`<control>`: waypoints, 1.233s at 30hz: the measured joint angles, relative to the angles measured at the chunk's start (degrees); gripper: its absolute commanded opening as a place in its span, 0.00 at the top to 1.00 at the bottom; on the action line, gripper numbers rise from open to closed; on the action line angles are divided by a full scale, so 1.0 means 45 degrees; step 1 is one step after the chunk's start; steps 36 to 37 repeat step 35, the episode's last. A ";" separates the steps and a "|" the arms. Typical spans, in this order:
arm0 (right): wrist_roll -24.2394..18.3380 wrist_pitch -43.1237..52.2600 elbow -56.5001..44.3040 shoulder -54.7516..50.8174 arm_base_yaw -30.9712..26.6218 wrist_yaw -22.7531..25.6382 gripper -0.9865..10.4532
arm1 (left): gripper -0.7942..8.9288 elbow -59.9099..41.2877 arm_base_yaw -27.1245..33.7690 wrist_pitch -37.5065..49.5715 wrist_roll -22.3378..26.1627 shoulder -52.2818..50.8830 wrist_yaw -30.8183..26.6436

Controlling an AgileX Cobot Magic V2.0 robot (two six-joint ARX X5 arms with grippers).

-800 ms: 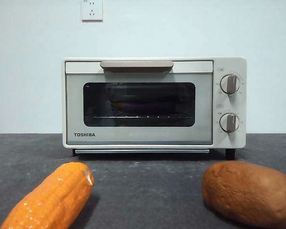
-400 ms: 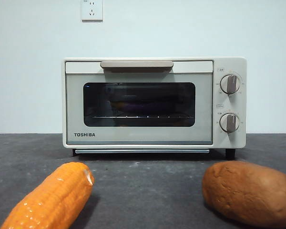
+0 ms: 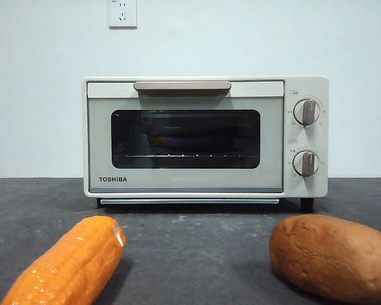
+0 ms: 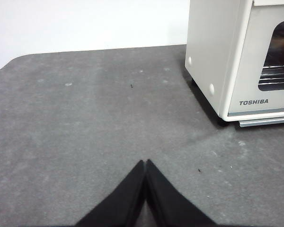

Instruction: Take the eggplant from the table,put the eggplant in the oven

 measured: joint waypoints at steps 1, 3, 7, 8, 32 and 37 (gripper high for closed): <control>0.0053 0.0155 -0.0015 -0.0078 0.0000 0.0000 0.91 | 0.91 0.0000 0.0000 0.0000 0.0000 0.0000 0.0000; 0.0121 0.0461 -0.0029 -0.0296 0.0000 0.0005 0.91 | 0.91 0.0000 0.0000 0.0000 0.0000 0.0000 0.0005; 0.0160 0.1088 -0.0034 -0.0695 0.0000 0.0000 0.91 | 0.91 0.0000 0.0000 0.0000 0.0000 0.0000 0.0005; 0.0160 0.1311 -0.0034 -0.0695 0.0000 0.0005 0.91 | 0.91 0.0000 0.0000 0.0000 0.0000 0.0000 0.0005; 0.0160 0.2628 -0.0034 -0.0695 0.0000 0.0005 0.91 | 0.91 0.0000 0.0000 0.0000 0.0000 0.0000 0.0005; 0.0160 0.2628 -0.0034 -0.0695 0.0000 0.0000 0.91 | 0.91 0.0000 0.0000 0.0000 0.0000 0.0000 0.0005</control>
